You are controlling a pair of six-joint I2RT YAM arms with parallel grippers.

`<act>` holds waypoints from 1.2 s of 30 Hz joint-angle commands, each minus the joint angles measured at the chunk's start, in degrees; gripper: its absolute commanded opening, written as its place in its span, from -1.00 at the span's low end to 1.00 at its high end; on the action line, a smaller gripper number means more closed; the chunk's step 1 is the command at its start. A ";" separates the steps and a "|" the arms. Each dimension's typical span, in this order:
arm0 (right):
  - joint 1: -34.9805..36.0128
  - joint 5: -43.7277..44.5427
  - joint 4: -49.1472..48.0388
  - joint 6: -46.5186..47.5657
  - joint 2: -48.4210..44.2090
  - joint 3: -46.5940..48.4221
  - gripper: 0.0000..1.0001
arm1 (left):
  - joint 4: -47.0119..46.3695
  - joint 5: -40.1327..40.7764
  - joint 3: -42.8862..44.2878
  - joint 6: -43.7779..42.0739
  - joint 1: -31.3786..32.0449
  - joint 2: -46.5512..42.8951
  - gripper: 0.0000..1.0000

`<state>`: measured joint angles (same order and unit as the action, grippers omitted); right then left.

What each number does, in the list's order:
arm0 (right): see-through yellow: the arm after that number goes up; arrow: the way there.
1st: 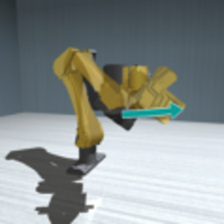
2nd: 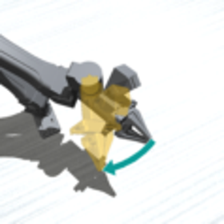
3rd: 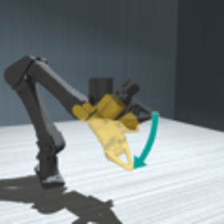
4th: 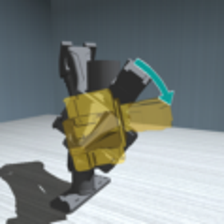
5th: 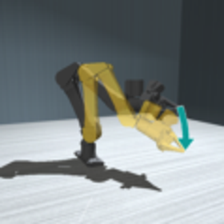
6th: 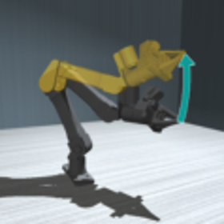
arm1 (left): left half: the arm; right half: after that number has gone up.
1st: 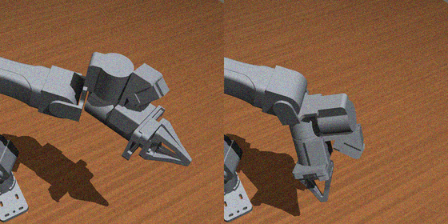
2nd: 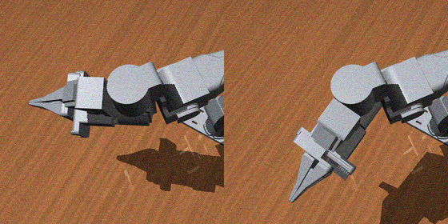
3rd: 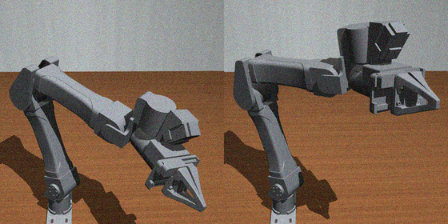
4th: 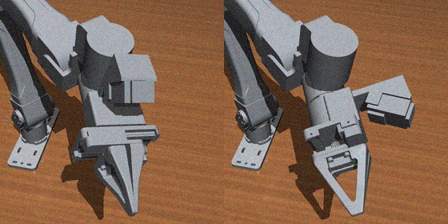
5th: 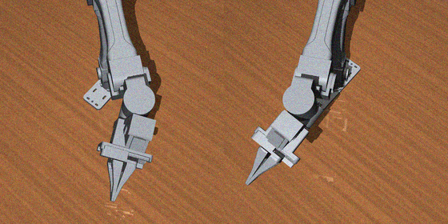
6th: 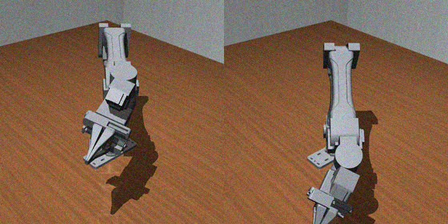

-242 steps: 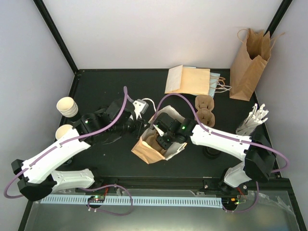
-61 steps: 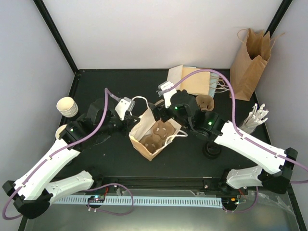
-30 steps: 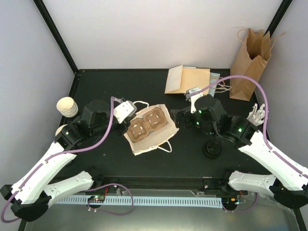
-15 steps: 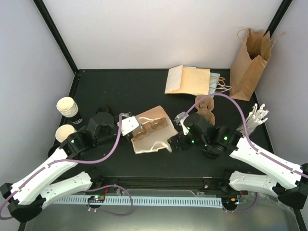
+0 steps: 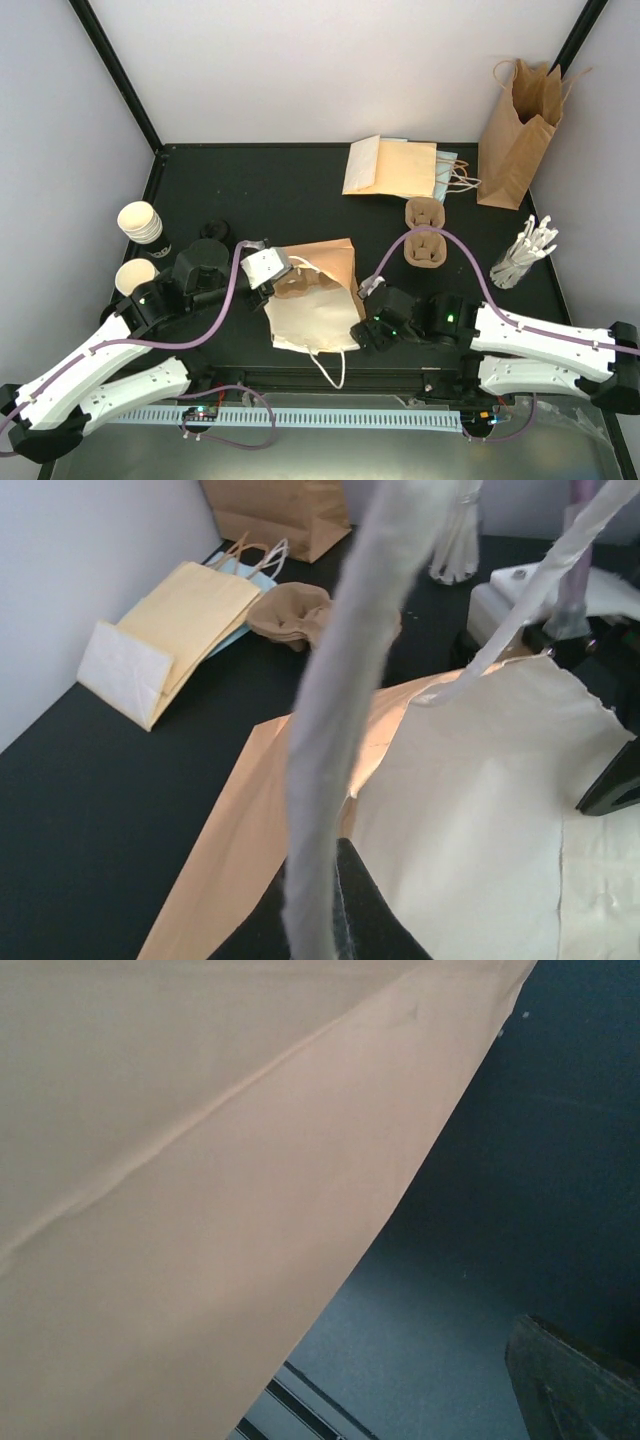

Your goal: Pack the takeout coffee

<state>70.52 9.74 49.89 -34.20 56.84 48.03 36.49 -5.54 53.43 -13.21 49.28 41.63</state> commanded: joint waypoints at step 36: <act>-20.82 8.33 7.99 6.87 1.30 26.18 1.00 | 9.52 -15.16 16.75 31.87 -22.61 20.20 -0.97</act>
<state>51.24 20.16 57.10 -28.34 57.30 74.63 45.12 -13.50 68.31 13.17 30.76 60.60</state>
